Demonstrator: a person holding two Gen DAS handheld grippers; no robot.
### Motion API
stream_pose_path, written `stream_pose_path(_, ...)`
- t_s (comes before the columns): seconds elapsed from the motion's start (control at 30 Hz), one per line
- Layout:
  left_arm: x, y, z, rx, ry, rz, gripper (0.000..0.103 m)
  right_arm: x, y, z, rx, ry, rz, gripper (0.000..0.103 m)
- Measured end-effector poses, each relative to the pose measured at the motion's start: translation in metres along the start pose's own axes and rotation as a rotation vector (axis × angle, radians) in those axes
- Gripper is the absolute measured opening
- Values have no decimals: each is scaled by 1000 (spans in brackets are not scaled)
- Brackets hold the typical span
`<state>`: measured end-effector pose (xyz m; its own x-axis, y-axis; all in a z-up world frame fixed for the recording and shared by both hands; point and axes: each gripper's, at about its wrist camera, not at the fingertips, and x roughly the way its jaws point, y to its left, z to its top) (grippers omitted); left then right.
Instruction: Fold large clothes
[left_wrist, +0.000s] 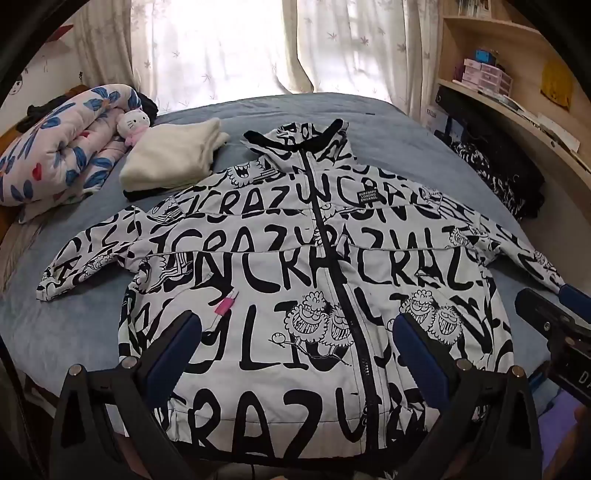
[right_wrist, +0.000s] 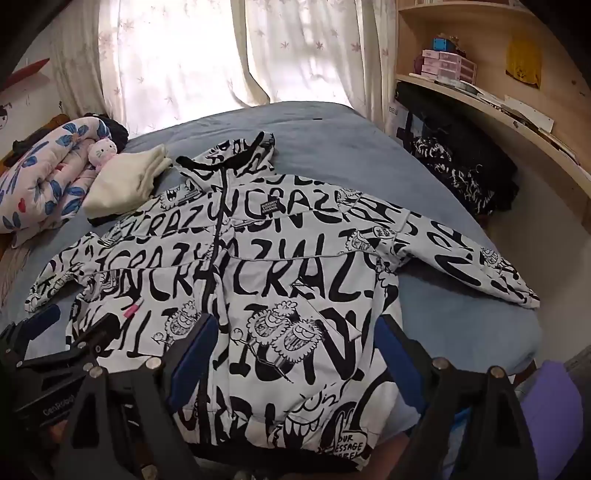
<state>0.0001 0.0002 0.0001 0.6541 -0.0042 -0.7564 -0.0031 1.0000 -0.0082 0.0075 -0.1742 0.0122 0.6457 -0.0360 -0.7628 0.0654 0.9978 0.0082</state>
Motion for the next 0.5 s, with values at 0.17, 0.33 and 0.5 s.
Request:
stream_pose_path(0.17,-1,1,0,8,5,-5,103,6,-9,-8,8,6,19,88)
stream_pose_path(0.33,11,-1,-11,18,25,-15,103,20,-13,-20,4,25,10,88)
stream_pose_path(0.5,20,-2,-8,11,72,-22,103,23,-1,-12,-7,54,-10,88)
